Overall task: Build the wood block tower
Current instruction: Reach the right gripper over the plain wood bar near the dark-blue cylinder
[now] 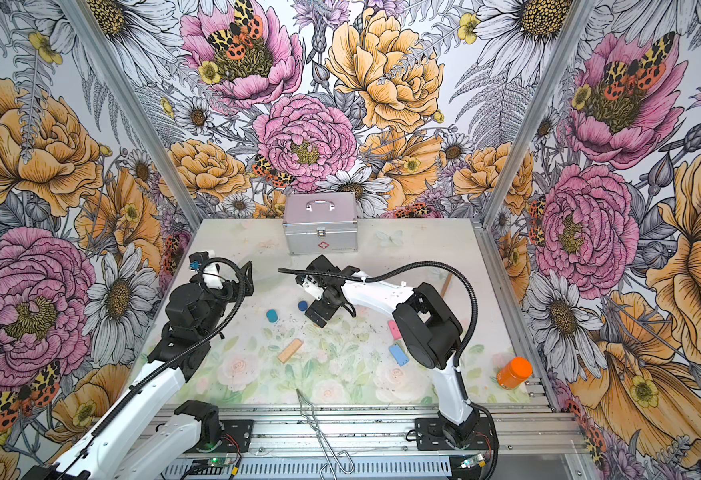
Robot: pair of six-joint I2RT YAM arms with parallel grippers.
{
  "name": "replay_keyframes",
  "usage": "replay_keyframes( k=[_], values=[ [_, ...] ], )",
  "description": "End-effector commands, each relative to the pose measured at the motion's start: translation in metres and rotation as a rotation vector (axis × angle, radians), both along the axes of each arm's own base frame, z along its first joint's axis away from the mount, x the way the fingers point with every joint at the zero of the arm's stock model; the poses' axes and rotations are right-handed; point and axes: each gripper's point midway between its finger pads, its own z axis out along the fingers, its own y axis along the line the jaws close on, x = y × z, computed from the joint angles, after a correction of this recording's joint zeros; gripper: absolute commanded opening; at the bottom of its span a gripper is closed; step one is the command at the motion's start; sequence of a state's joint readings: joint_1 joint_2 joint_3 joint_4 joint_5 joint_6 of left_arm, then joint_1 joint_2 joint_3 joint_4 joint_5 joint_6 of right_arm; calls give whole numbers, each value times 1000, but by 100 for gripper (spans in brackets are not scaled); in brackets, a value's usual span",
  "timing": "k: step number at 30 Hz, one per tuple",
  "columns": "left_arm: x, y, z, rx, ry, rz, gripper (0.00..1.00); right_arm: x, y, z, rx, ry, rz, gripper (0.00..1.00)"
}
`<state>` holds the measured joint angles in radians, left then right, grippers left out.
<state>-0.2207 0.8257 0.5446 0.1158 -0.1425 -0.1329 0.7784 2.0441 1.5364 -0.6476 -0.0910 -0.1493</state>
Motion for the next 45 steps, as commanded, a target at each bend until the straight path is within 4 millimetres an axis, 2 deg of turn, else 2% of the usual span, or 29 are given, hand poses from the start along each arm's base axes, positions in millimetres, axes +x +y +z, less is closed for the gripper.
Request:
replay_keyframes(
  k=[1, 7, 8, 15, 25, 37, 45],
  values=[
    [-3, 2, -1, -12, -5, 13, 92, 5, 4, -2, -22, -23, 15, 99],
    [-2, 0, -2, -12, -3, 9, 93, 7, 2, -9, -43, -23, 7, 93],
    [-2, 0, -2, -12, -2, 8, 93, -2, 10, -11, -47, -21, 31, 92],
    [-2, -1, -2, -10, -3, 5, 92, -7, 12, -18, -64, -17, 48, 91],
    [-2, -1, -2, -11, -3, 2, 93, -3, 6, -28, -112, -35, 30, 88],
    [-3, -2, -2, -7, -4, -4, 93, 9, 1, -30, -127, -54, 6, 88],
    [-3, -4, -2, -9, -4, -12, 93, 14, 5, -17, -80, -50, -1, 90]
  ],
)
